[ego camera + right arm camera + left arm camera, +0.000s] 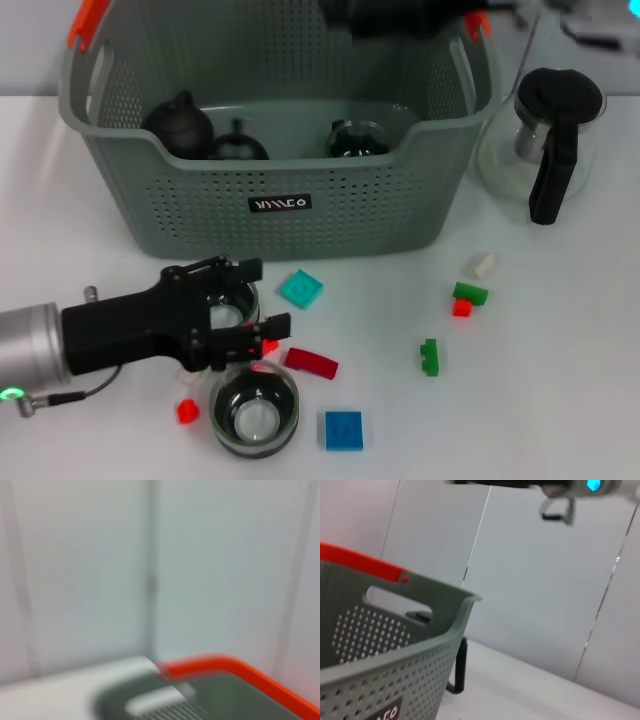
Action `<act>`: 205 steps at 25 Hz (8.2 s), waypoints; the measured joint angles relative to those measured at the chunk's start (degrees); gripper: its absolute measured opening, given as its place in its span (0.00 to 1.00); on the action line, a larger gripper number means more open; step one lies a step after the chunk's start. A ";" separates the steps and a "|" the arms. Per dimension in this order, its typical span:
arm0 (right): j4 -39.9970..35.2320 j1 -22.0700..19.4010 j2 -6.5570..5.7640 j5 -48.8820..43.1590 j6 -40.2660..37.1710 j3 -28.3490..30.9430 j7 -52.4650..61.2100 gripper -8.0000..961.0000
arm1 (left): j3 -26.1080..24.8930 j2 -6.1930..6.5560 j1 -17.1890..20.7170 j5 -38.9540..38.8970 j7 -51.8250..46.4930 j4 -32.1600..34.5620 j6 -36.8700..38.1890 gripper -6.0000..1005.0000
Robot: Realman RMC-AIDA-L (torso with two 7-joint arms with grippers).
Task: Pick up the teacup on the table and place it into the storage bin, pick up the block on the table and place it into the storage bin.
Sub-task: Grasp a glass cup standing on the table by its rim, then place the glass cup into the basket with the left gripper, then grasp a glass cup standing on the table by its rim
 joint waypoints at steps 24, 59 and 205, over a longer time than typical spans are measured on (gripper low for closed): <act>15.10 -13.56 0.62 2.84 -25.45 2.47 -20.91 0.83 | 28.46 -1.97 1.34 13.26 -16.10 30.81 7.36 0.85; 20.43 -11.16 0.28 2.84 -19.87 2.72 -21.72 0.83 | 57.47 -2.34 -0.63 20.33 -31.77 36.62 -7.95 0.77; 27.70 -7.76 -5.33 -9.09 -21.26 14.89 -17.54 0.82 | 41.28 -2.35 -4.22 12.46 -50.74 47.29 -3.81 0.85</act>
